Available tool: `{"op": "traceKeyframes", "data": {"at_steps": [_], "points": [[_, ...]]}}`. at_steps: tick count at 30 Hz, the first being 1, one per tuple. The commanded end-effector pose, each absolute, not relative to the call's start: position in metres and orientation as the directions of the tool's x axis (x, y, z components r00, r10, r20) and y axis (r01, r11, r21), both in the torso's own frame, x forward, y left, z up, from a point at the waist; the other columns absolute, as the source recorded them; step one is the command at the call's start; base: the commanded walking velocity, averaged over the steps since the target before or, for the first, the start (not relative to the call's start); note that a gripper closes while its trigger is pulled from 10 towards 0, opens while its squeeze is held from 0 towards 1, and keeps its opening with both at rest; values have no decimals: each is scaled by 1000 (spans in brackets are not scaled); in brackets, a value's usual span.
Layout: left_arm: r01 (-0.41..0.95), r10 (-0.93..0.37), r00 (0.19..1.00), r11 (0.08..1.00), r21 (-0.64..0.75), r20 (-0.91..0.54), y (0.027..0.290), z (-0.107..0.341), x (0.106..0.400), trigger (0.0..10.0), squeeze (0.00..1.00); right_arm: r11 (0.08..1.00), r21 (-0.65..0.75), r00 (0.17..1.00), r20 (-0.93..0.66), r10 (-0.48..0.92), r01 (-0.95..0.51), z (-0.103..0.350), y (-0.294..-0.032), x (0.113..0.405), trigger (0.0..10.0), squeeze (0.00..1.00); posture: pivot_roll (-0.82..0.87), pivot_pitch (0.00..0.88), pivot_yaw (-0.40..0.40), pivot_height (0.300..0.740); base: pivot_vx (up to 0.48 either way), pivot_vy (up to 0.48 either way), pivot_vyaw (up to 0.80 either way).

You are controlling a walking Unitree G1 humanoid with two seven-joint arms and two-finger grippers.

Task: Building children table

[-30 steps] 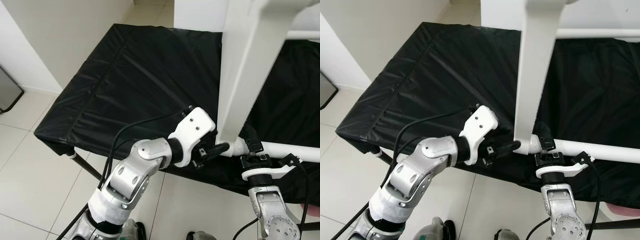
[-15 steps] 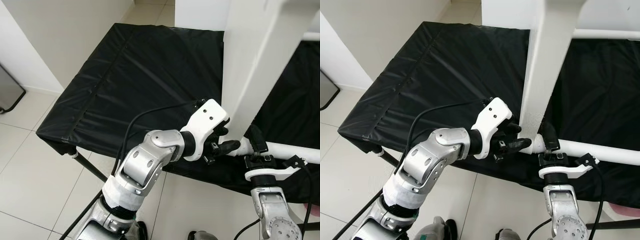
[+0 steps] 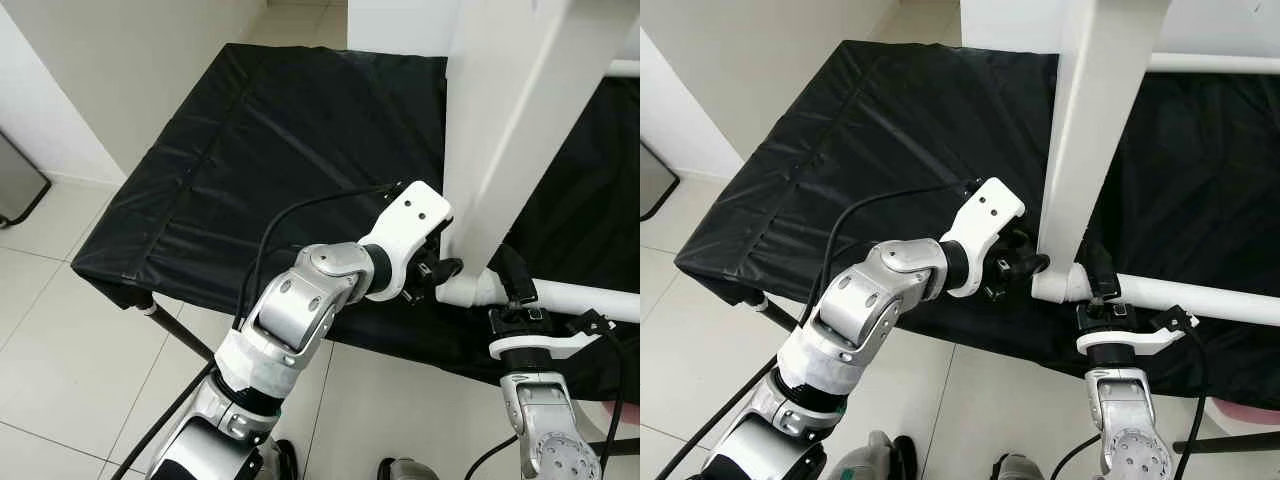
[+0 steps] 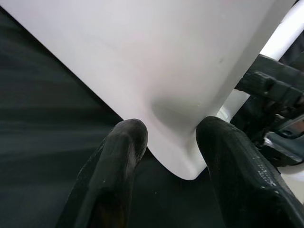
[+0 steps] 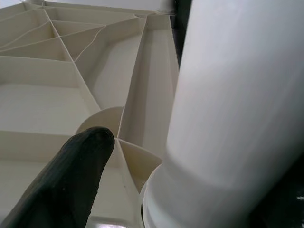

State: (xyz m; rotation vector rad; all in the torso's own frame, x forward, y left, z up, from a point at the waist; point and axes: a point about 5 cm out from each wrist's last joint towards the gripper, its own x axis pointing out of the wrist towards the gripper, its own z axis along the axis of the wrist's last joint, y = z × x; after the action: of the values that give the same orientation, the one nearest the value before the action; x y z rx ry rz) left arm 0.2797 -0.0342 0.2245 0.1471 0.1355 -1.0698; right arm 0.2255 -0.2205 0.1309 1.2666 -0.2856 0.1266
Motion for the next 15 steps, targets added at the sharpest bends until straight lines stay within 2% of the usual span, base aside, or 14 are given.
{"op": "traceKeyframes", "data": {"at_steps": [1,9,15], "points": [[765,-753,642,641,63,-143,-28,234,293,10000,0,245,945,966,245,-85,-218,119,-215,217,10000,0,-91,181,105,740,0,0,0],[723,-715,690,688,63,-109,-28,243,302,10000,0,241,946,968,241,-76,-217,117,-211,210,10000,0,-97,180,106,740,0,0,0],[719,-712,695,691,73,-106,-28,245,305,10000,0,241,947,968,237,-81,-211,117,-211,201,10000,0,-121,184,114,740,0,0,0]]}}
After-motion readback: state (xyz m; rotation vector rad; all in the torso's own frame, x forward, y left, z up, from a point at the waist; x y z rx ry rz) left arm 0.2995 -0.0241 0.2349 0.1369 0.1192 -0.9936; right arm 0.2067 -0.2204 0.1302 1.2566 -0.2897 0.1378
